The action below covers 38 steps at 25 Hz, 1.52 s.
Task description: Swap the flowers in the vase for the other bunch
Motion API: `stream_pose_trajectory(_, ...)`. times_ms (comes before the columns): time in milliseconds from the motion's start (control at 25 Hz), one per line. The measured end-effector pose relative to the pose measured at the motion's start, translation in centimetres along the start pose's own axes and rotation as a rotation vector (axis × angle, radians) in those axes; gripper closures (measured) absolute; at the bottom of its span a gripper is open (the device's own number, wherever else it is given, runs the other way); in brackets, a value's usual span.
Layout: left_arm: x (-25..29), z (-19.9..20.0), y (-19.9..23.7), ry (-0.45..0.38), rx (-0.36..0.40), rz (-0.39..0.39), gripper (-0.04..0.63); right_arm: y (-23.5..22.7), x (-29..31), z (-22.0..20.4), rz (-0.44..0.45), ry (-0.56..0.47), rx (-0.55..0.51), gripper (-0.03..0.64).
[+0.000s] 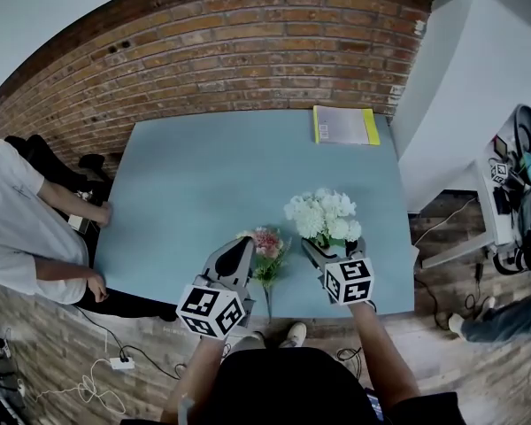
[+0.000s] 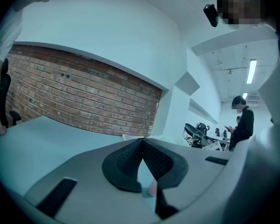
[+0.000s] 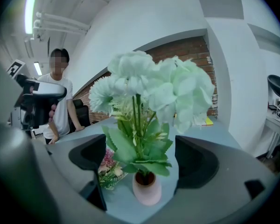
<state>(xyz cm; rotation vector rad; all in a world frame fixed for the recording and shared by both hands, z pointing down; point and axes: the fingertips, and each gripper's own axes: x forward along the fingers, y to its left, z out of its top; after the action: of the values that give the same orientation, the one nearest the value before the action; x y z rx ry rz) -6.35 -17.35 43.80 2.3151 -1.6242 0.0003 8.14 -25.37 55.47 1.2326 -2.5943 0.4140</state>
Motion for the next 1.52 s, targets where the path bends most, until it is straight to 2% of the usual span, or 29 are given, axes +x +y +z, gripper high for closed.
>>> stream_pose_trajectory(80,-0.1,0.1,0.3,0.000,0.016,0.012,0.589,0.0,0.3,0.2,0.002,0.000,-0.005,0.176)
stream_pose_trajectory(760,0.0,0.2,1.0,-0.003,-0.014,0.011,0.589,0.5,0.9,0.3,0.034,0.017,-0.044,0.190)
stream_pose_trajectory(920,-0.1,0.3,1.2,-0.001,-0.019,0.012,0.589,0.5,0.9,0.8,0.011,-0.002,-0.053,0.298)
stream_pose_trajectory(1280,0.0,0.3,1.5,0.001,-0.017,0.012,0.589,0.4,0.7,1.2,-0.003,-0.010,-0.061,0.416)
stream_pose_trajectory(1520,0.2,0.3,1.4,0.001,-0.018,0.003,0.589,0.4,0.3,1.8,0.001,-0.032,-0.070,0.454)
